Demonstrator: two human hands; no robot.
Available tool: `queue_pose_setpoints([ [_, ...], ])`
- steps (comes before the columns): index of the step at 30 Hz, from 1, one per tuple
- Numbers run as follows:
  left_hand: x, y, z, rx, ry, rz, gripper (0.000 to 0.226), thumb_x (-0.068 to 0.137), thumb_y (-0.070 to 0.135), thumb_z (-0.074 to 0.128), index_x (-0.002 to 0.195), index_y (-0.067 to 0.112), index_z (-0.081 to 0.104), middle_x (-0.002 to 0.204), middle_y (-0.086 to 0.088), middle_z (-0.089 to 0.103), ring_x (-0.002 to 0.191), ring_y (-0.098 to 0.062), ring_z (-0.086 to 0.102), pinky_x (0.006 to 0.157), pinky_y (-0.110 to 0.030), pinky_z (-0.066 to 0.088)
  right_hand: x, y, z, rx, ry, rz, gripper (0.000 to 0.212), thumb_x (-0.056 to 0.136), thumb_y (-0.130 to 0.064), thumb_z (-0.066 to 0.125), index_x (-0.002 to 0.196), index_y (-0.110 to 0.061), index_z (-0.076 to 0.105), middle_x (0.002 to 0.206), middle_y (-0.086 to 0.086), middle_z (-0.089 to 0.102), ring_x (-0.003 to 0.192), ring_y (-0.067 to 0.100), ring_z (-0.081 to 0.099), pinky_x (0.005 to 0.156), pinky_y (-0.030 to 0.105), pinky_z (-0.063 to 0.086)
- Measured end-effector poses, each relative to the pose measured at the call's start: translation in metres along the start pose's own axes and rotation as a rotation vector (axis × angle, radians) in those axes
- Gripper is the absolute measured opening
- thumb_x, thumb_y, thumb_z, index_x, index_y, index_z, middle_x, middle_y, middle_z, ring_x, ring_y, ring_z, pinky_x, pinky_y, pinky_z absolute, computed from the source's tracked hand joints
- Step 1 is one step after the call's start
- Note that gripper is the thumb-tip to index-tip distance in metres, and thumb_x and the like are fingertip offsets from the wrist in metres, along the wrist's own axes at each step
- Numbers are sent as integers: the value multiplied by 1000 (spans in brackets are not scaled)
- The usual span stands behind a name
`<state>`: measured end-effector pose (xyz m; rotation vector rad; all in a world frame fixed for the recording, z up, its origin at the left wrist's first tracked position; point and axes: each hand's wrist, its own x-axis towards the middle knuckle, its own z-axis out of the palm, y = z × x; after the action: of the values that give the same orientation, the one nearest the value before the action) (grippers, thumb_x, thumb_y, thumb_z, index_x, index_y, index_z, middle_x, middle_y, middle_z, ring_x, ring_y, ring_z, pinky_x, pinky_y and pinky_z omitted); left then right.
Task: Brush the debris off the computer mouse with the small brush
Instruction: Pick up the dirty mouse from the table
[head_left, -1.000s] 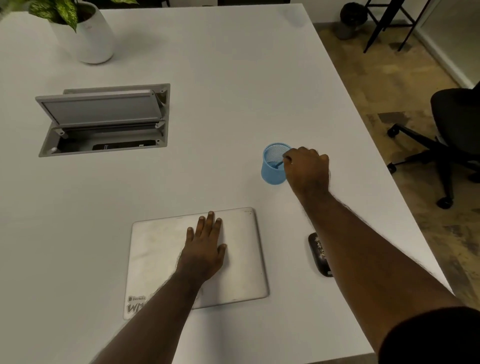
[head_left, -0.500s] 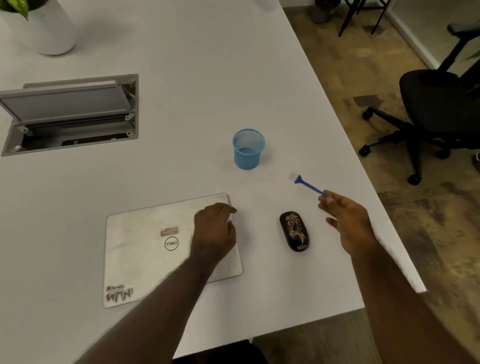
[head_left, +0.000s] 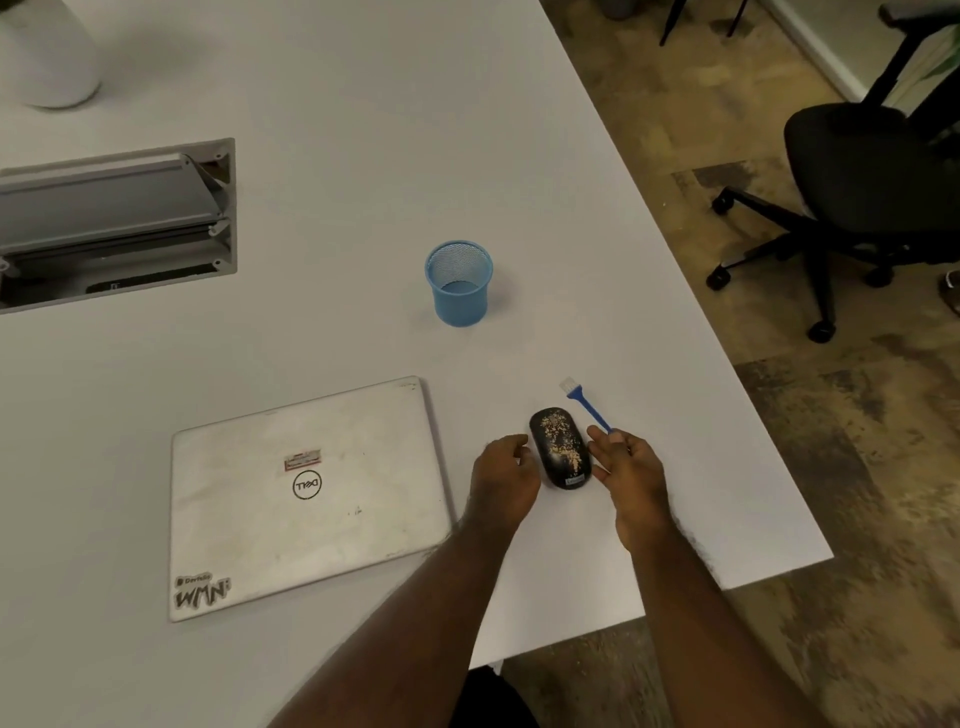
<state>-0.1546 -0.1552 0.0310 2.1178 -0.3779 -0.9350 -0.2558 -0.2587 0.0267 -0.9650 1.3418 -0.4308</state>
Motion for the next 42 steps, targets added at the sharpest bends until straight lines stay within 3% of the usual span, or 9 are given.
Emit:
queue_pose_setpoints([
  [3,6,1,7,-23,-25,-39,30,97,12,46,113,-1,67,112,-19,70,89,-24,60,83,-26,47,3,0,1,-9,-2,9,12,103,-16,47,102,-15,60,119,14,68,111,27,65,97,40,51],
  [7,10,2,14,-143,-97,-135,33,98,18,45,120,8,67,110,-16,71,100,-29,66,92,-46,55,5,2,0,-3,4,28,13,104,-13,44,106,-13,57,118,15,68,110,30,66,99,42,51],
  [14,8,6,21,-364,-69,-271,25,97,15,48,117,12,63,115,-11,67,103,-26,64,93,-45,55,0,5,-2,-30,9,21,26,105,-13,41,125,-3,55,126,19,66,113,31,66,98,41,52],
  [19,5,10,18,-457,-140,-278,24,98,13,50,121,11,56,116,-12,64,105,-26,64,91,-41,57,-9,-1,-8,-10,21,12,21,105,-16,42,119,-8,56,126,16,67,110,28,67,94,38,54],
  [25,-14,26,0,-608,-314,-294,27,99,7,47,125,9,50,119,-17,61,101,-27,64,79,-32,57,-41,-17,-19,28,25,-1,25,105,-18,43,123,-5,54,125,15,67,113,29,66,94,36,53],
  [31,-46,43,-26,-668,-517,-326,34,97,6,53,130,13,48,126,-21,58,112,-36,62,89,-50,56,-96,-30,-33,143,61,-9,24,105,-20,43,123,-8,54,120,9,69,106,23,66,82,27,54],
  [38,-90,50,-50,-618,-733,-226,47,90,-1,62,133,13,48,129,-21,59,114,-36,62,90,-47,56,-167,-25,-46,325,184,-45,16,105,-19,44,115,-16,55,107,4,73,104,18,69,90,34,52],
  [42,-116,45,-58,-582,-797,-194,44,90,-2,61,131,11,50,126,-21,61,113,-36,63,86,-44,59,-213,-11,-57,371,274,-78,24,105,-22,44,124,-10,53,112,4,73,108,21,68,90,35,51],
])
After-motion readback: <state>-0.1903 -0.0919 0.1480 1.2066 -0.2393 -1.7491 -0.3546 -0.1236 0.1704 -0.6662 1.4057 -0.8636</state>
